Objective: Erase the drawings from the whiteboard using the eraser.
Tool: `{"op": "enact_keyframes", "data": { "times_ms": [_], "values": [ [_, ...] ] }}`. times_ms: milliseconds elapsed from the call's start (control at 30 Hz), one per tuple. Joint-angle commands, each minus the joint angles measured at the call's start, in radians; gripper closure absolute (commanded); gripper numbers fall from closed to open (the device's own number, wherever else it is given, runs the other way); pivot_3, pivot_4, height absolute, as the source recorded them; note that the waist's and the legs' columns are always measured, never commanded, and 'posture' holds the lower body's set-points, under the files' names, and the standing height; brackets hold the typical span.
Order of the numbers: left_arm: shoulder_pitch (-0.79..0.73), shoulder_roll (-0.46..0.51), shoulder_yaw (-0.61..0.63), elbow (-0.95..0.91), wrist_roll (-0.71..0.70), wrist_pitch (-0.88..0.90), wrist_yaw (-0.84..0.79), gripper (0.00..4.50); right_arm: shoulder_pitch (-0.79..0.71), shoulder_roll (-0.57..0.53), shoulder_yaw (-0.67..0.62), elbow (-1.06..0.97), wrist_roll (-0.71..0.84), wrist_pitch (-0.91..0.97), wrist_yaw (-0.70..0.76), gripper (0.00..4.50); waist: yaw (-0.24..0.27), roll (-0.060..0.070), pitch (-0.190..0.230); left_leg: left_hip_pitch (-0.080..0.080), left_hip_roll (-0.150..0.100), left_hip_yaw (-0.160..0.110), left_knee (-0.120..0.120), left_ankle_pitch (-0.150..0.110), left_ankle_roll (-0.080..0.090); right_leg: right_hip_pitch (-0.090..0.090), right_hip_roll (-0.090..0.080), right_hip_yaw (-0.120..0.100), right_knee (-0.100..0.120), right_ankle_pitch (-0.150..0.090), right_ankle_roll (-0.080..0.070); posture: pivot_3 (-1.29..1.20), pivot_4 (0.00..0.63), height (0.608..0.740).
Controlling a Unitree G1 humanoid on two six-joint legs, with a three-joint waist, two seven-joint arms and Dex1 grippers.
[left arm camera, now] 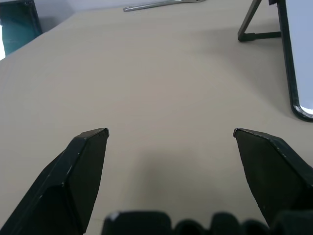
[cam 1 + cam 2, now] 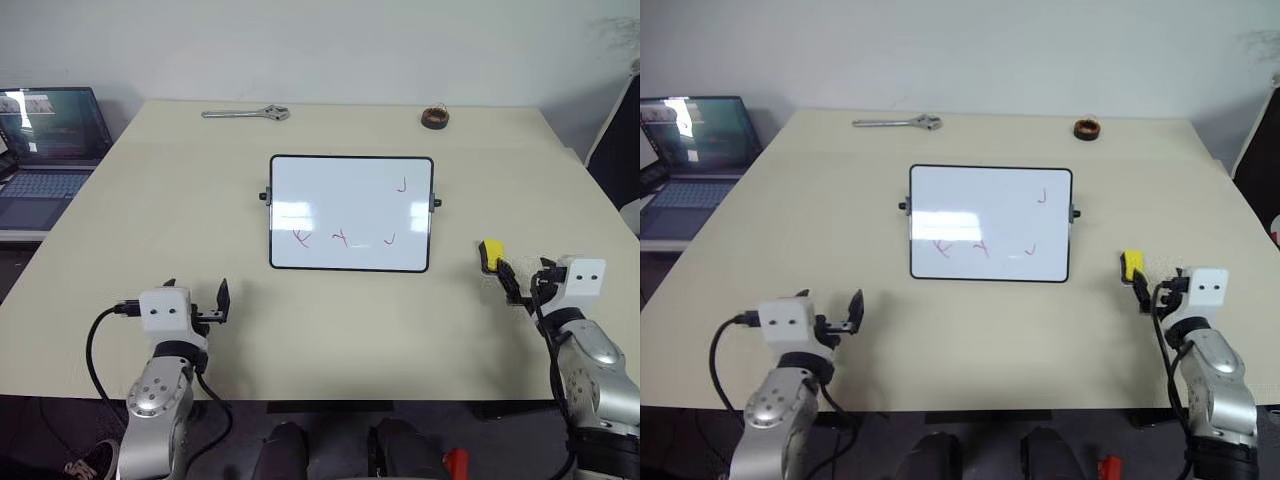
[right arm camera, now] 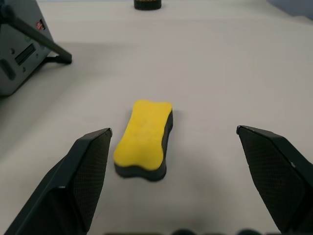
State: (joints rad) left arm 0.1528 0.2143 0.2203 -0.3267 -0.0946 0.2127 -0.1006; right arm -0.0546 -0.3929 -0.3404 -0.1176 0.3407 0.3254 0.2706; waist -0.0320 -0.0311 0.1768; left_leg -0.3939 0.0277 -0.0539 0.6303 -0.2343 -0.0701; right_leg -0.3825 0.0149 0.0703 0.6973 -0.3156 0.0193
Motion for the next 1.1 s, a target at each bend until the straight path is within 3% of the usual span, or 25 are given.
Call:
{"op": "enact_keyframes", "data": {
  "times_ms": [33,133,300,400,600,733,833,1100],
  "values": [
    [-0.057,0.022,-0.002,0.043,0.016,-0.054,-0.012,0.04,-0.021,0.000,-0.035,-0.065,0.016,0.043,-0.049,0.04,0.000,0.000,0.000,0.001,0.000,0.000,0.000,0.000,0.000,0.001,0.000,0.000,0.000,0.000,0.000,0.00,0.150,0.740],
    [-0.083,0.048,0.008,0.063,0.008,-0.072,-0.035,0.04,-0.013,0.001,-0.032,-0.140,0.030,0.080,-0.061,0.04,-0.001,0.000,0.000,0.003,-0.001,0.000,0.000,0.000,0.000,0.003,0.001,0.000,0.000,0.000,0.000,0.00,0.150,0.740],
    [-0.123,0.159,-0.034,-0.004,-0.131,-0.070,-0.286,0.04,-0.005,-0.039,-0.042,-0.294,0.083,0.192,-0.054,0.04,0.000,0.000,0.000,0.002,0.000,0.000,-0.001,0.000,0.000,0.002,0.001,0.000,-0.001,0.000,0.000,0.00,0.150,0.740],
    [-0.231,0.236,-0.080,-0.029,-0.225,-0.005,-0.438,0.04,-0.013,-0.046,-0.048,-0.327,0.106,0.241,-0.062,0.04,0.005,0.000,0.000,0.002,0.000,-0.001,0.000,0.000,0.000,0.003,0.001,-0.001,-0.001,0.000,0.000,0.00,0.150,0.740],
    [-0.365,0.369,-0.104,0.029,-0.341,0.079,-0.660,0.04,-0.053,-0.014,0.050,-0.365,0.060,0.390,-0.150,0.04,-0.012,0.001,0.000,0.003,-0.001,0.001,-0.001,0.000,0.000,0.003,0.001,0.000,-0.001,0.000,0.001,0.00,0.150,0.740],
    [-0.587,0.425,-0.232,0.106,-0.380,0.181,-0.856,0.04,-0.175,0.009,0.030,-0.287,0.080,0.477,-0.199,0.04,-0.018,0.002,0.002,-0.001,-0.001,-0.001,0.000,0.000,0.000,-0.001,0.004,-0.002,0.001,-0.001,0.000,0.00,0.150,0.740],
    [-0.659,0.463,-0.274,0.160,-0.371,0.188,-0.959,0.04,-0.222,0.037,0.067,-0.237,0.043,0.460,-0.219,0.04,-0.019,0.002,0.001,-0.001,-0.001,0.000,0.000,0.000,0.000,-0.001,0.004,-0.001,0.000,0.000,0.000,0.00,0.150,0.740],
    [-0.755,0.446,-0.302,0.214,-0.349,0.171,-1.001,0.04,-0.324,0.078,0.129,-0.010,-0.064,0.367,-0.243,0.04,-0.023,0.002,0.001,-0.006,-0.001,0.001,-0.001,0.000,0.000,-0.007,0.003,-0.001,-0.001,0.000,-0.001,0.00,0.150,0.740]
  ]
}}
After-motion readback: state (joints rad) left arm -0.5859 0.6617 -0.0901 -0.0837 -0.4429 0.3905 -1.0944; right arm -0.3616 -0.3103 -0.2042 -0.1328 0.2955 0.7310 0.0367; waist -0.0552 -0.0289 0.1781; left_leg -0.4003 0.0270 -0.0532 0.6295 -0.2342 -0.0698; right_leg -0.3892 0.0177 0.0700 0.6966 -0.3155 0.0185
